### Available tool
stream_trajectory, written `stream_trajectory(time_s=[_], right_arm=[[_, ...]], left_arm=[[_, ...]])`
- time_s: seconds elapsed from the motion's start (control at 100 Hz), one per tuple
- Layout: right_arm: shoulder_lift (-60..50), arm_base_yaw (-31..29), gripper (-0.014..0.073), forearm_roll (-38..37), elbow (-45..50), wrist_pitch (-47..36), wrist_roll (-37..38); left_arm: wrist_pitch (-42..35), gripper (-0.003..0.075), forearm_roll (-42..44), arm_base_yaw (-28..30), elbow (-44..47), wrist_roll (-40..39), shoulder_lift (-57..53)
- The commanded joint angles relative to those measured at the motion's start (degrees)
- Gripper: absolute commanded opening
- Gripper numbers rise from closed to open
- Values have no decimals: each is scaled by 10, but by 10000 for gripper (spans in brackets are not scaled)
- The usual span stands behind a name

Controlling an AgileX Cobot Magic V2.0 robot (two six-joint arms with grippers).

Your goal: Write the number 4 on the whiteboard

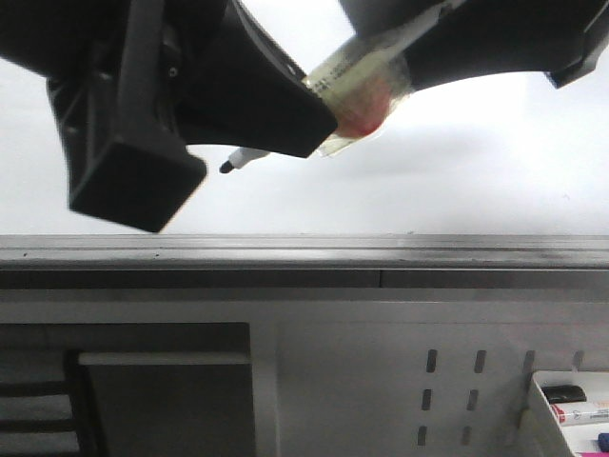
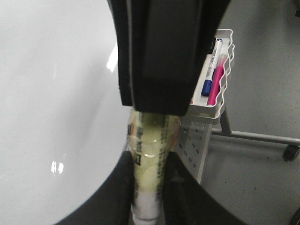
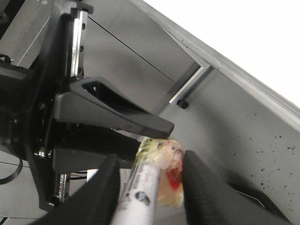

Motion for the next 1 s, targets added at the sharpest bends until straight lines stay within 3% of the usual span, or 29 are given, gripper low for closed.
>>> stream_trajectory(time_s=[0.0, 0.15, 0.41, 0.55, 0.77, 0.99], right_arm=[[-11, 3, 136, 39, -19, 27, -17], [-11, 3, -73, 39, -19, 31, -17], [-11, 3, -64, 39, -19, 31, -18], [-11, 3, -64, 39, -19, 29, -18], [-19, 3, -64, 39, -18, -4, -25], [-80, 3, -64, 25, -10, -87, -32]], left_arm=[[-46, -20, 0, -5, -20, -3, -11], [-64, -20, 0, -5, -20, -3, -11], [-56, 4, -2, -4, -20, -3, -11], [-56, 118, -15, 9, -20, -4, -13], [-54, 397, -60, 50, -20, -4, -41], [-36, 422, -89, 117, -20, -4, -109]])
